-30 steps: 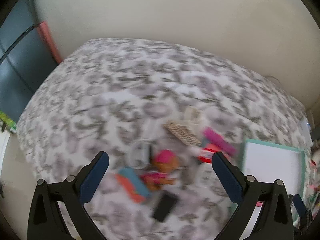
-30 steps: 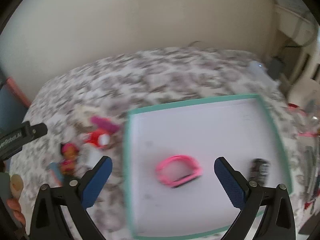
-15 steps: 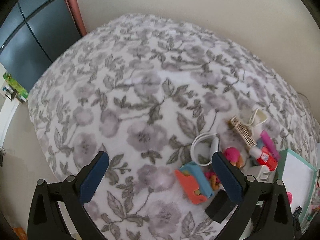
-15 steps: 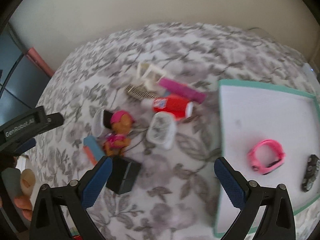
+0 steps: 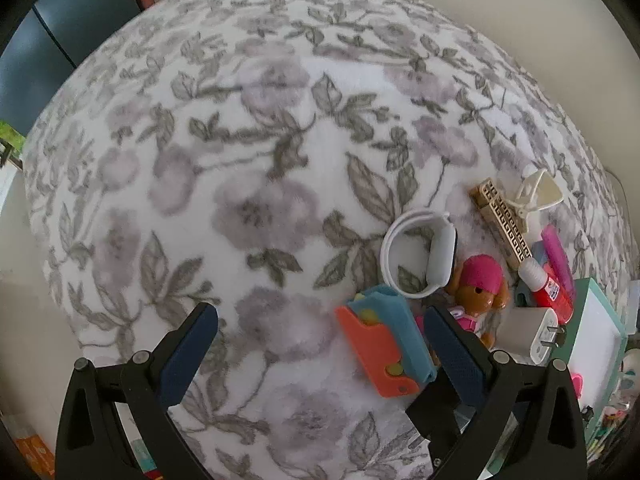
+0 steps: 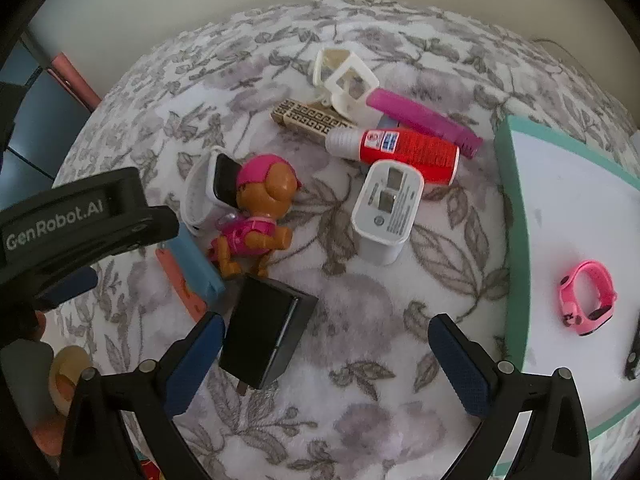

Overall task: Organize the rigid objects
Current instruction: 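Move the right tool to the black charger while the left tool approaches the orange-blue toy, then grasp the black charger with the right tool while the left tool grasps the orange-blue toy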

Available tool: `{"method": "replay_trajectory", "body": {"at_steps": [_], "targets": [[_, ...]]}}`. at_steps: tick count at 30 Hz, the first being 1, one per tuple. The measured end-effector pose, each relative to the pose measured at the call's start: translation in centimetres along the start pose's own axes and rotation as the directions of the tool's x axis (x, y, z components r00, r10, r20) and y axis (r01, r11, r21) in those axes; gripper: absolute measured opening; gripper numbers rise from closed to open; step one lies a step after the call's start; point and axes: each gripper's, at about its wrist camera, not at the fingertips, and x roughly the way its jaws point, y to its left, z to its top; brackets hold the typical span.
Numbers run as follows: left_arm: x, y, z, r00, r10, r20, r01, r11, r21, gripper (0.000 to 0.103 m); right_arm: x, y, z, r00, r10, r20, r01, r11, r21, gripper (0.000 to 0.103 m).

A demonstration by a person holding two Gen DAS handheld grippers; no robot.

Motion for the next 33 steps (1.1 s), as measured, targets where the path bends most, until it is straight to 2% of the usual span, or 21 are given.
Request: {"method": "replay_trajectory", "body": {"at_steps": [7,12,16,20,23,25,27,33], "targets": [[1.3,-0.4,-0.3,0.999,-0.013,-0.048,0.013,1.0,-0.001,0.102,0.5,1.0,0.0,1.0,0.002,-0.013,-0.002,1.0,-0.024,0.084],[1.8,-0.8,-0.5,0.998,-0.034,-0.062,0.035,0.999,0.004,0.102,0.7,1.5,0.0,1.0,-0.004,-0.011,0.003,0.999,-0.042,0.061],[2.6,-1.5,-1.1,0.995,-0.062,-0.081,0.063,0.998,0.008,0.098,0.6,1.5,0.2,1.0,0.011,-0.008,-0.011,0.999,-0.037,0.051],[2.9,-2.2,-1.7,0.992,-0.083,-0.091,0.085,0.996,0.014,0.086,0.3,0.8,0.0,1.0,0.009,-0.013,-0.009,1.0,-0.024,0.045],[3.0,-2.8,-2.1,0.99,-0.103,-0.094,0.105,0.994,0.009,0.082,0.0,-0.3,-0.2,1.0,0.002,-0.019,-0.001,1.0,0.007,0.041],[3.0,-3.1,-2.1,0.989,-0.115,-0.093,0.116,0.993,0.01,0.077,-0.2,-1.0,-0.2,1.0,-0.005,-0.022,0.005,1.0,0.028,0.041],[2.9,-3.4,-2.3,0.985,-0.143,-0.095,0.144,0.99,0.004,0.066,-0.4,-1.8,-0.2,1.0,-0.009,-0.024,0.01,0.999,0.049,0.038],[2.7,-4.8,-2.5,0.982,-0.166,-0.092,0.168,0.986,0.01,0.051,-0.7,-3.9,-0.4,1.0,-0.005,-0.03,0.009,0.992,0.122,0.038]]}}
